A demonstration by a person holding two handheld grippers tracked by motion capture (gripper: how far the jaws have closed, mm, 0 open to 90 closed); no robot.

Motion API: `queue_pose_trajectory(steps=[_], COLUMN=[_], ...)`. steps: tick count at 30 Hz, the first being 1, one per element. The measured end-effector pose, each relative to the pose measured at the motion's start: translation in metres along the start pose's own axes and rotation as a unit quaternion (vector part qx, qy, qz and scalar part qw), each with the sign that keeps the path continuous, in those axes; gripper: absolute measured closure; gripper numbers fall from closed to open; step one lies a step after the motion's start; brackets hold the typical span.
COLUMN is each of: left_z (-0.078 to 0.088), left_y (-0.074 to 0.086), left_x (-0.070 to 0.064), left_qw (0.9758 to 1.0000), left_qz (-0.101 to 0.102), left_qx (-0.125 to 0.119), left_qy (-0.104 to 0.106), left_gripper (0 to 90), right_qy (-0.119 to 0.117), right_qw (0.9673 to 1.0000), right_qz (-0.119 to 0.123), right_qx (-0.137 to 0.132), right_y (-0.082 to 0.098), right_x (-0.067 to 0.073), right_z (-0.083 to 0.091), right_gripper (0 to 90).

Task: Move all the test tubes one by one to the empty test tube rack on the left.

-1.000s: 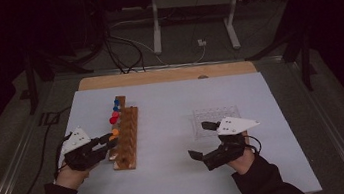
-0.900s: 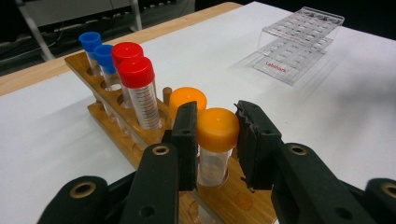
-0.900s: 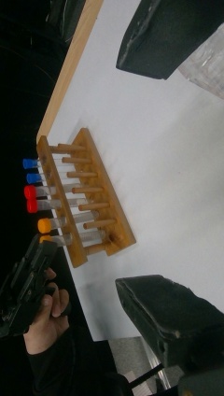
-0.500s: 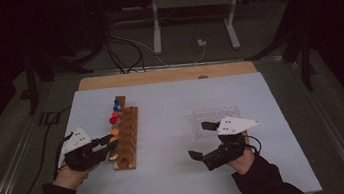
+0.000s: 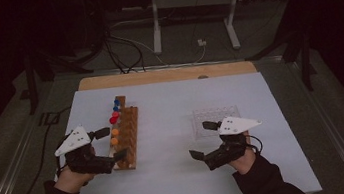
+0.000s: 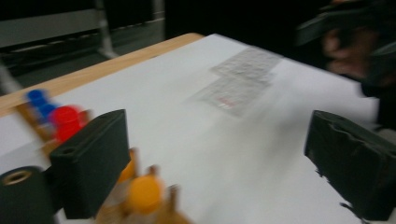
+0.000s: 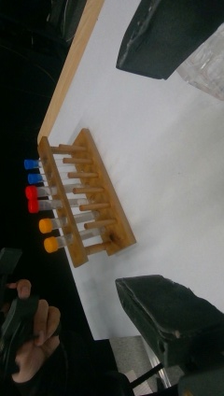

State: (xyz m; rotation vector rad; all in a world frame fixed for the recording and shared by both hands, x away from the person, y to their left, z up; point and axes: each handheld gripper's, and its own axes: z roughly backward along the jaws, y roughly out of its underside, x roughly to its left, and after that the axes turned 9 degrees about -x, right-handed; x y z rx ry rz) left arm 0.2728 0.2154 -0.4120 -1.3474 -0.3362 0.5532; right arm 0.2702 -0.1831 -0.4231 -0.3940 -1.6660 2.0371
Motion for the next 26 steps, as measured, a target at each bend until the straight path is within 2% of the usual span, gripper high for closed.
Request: queue_pose_trajectory(steps=[1, 4, 8, 9, 14, 17, 20, 26], left_z=[-0.001, -0.006, -0.015, -0.017, -0.029, -0.035, -0.04, -0.045], left_y=[0.0, 0.0, 0.004, 0.006, 0.016, 0.022, 0.03, 0.038], left_x=[-0.002, -0.009, -0.016, -0.018, -0.025, -0.031, -0.035, -0.038], left_qw=[0.9999, 0.9996, 0.9994, 0.9991, 0.9982, 0.9976, 0.997, 0.996], left_qz=[0.001, -0.002, -0.004, 0.001, -0.002, -0.002, -0.01, -0.021], left_qx=[0.0, 0.001, 0.004, 0.007, 0.022, 0.028, 0.037, 0.048], left_qy=[0.014, 0.027, 0.034, 0.041, 0.056, 0.063, 0.067, 0.072], left_gripper=[0.9, 0.4, 0.4, 0.4, 0.4, 0.4, 0.4, 0.4], right_qy=[0.001, 0.004, 0.009, 0.009, 0.013, 0.016, 0.018, 0.015], right_qw=[1.0, 1.0, 0.9999, 0.9999, 0.9998, 0.9997, 0.9997, 0.9997], right_qz=[0.0, -0.001, 0.002, 0.003, 0.007, 0.007, 0.007, 0.007], right_qx=[0.001, 0.002, 0.005, 0.006, 0.01, 0.014, 0.016, 0.016], right_y=[0.001, 0.004, 0.008, 0.009, 0.015, 0.018, 0.02, 0.021], right_x=[0.0, -0.002, -0.004, -0.004, -0.005, -0.006, -0.007, -0.008], right_z=[0.0, 0.003, 0.005, 0.005, 0.006, 0.007, 0.007, 0.007], right_gripper=[0.0, 0.0, 0.0, 0.0, 0.0, 0.0, 0.0, 0.0])
